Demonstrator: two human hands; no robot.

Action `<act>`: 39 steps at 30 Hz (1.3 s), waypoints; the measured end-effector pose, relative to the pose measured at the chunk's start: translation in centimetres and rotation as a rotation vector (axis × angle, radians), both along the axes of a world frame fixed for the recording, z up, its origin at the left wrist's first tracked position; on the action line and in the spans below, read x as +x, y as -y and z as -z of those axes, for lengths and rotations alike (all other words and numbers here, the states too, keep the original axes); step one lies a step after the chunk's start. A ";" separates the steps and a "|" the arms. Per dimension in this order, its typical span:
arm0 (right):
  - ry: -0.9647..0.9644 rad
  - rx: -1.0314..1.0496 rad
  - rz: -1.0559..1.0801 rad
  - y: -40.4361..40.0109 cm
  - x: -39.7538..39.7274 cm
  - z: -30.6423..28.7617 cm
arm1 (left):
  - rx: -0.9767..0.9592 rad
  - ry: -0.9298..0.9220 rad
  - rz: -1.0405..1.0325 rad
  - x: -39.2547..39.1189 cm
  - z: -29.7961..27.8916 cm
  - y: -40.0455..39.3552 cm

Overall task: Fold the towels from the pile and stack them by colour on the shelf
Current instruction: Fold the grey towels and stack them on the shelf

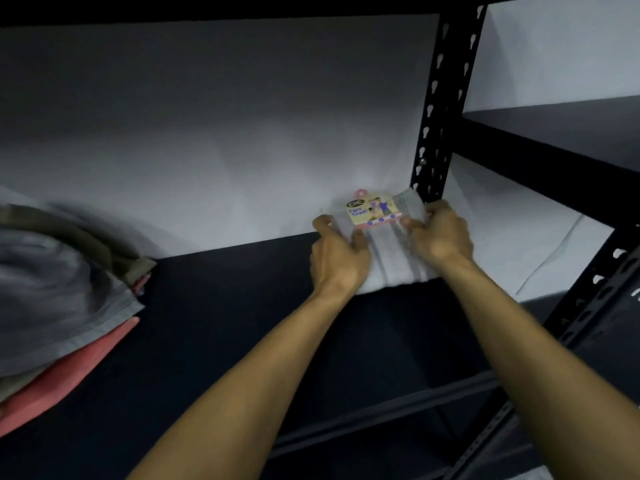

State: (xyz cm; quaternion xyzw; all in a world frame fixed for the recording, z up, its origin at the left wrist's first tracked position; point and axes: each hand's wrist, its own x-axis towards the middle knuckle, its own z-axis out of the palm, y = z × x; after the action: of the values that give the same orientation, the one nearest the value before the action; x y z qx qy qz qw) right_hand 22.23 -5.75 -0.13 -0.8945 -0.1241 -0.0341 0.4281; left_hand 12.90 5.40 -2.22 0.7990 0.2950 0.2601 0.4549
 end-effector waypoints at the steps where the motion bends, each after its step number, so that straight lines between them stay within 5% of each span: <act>1: 0.034 -0.057 0.000 0.3 1.5 -0.7 | 0.008 0.003 -0.002 1.7 -0.3 0.4; 9: 0.085 -0.225 -0.075 1.1 9.6 -0.5 | 0.026 -0.048 -0.069 9.8 -0.3 2.1; 23: 0.219 -0.456 -0.056 0.8 12.7 3.3 | -0.014 -0.190 -0.135 12.0 2.3 1.7; 26: 0.347 -0.435 -0.015 1.3 12.1 3.1 | 0.241 -0.069 -0.117 11.1 2.9 1.2; 29: 0.523 -0.304 -0.024 2.4 10.1 2.9 | 0.635 0.147 0.116 9.3 3.0 0.0; 33: 0.500 -0.414 -0.311 3.7 8.1 4.5 | 0.942 -0.241 0.547 8.0 3.5 -1.6; 39: 0.258 -0.561 -0.441 3.9 9.0 6.5 | 0.973 -0.477 0.611 8.0 4.3 -1.5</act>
State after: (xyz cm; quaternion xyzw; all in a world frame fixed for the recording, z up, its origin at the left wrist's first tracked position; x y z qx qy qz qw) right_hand 31.24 -9.69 -6.65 -0.9171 -0.3711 -0.0183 0.1443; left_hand 20.85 6.92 -6.51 0.9992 -0.0059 0.0371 0.0143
